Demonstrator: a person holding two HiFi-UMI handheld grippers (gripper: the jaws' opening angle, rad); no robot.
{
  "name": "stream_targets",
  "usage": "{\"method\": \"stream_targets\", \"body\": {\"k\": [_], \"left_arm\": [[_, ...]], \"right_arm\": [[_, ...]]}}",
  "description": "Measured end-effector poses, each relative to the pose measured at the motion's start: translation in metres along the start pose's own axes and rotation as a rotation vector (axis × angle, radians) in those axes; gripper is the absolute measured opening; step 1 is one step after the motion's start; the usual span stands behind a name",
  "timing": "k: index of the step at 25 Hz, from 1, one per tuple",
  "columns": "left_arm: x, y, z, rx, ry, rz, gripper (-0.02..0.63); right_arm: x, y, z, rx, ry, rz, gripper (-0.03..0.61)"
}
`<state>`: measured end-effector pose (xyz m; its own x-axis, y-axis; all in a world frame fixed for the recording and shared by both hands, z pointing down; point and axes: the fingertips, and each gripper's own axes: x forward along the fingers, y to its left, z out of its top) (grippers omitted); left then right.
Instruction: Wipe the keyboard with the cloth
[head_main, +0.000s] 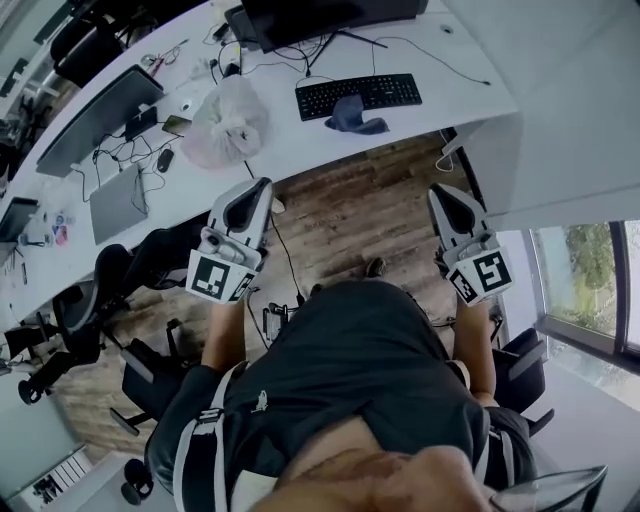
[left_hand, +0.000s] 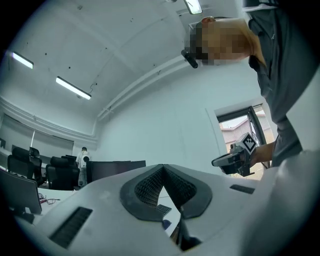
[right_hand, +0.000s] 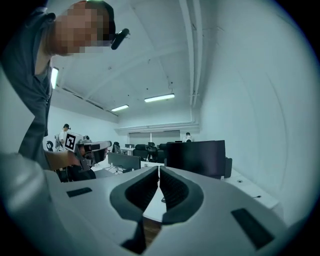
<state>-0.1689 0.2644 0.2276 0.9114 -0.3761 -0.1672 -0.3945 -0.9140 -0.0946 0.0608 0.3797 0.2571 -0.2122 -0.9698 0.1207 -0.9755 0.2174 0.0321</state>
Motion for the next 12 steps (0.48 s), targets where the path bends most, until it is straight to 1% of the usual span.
{"method": "stream_targets", "body": {"k": [5, 9, 12], "left_arm": [[0.055, -0.013, -0.011, -0.034, 0.041, 0.053, 0.005], [0.089, -0.026, -0.019, -0.013, 0.076, 0.098, 0.005], [0.108, -0.035, -0.020, 0.007, 0.098, 0.108, 0.005]], "right_arm": [[0.012, -0.058, -0.006, 0.014, -0.006, 0.093, 0.011], [0.020, -0.092, -0.022, 0.041, -0.002, 0.170, 0.011], [0.026, -0.107, -0.036, 0.062, 0.011, 0.212, 0.011]]}}
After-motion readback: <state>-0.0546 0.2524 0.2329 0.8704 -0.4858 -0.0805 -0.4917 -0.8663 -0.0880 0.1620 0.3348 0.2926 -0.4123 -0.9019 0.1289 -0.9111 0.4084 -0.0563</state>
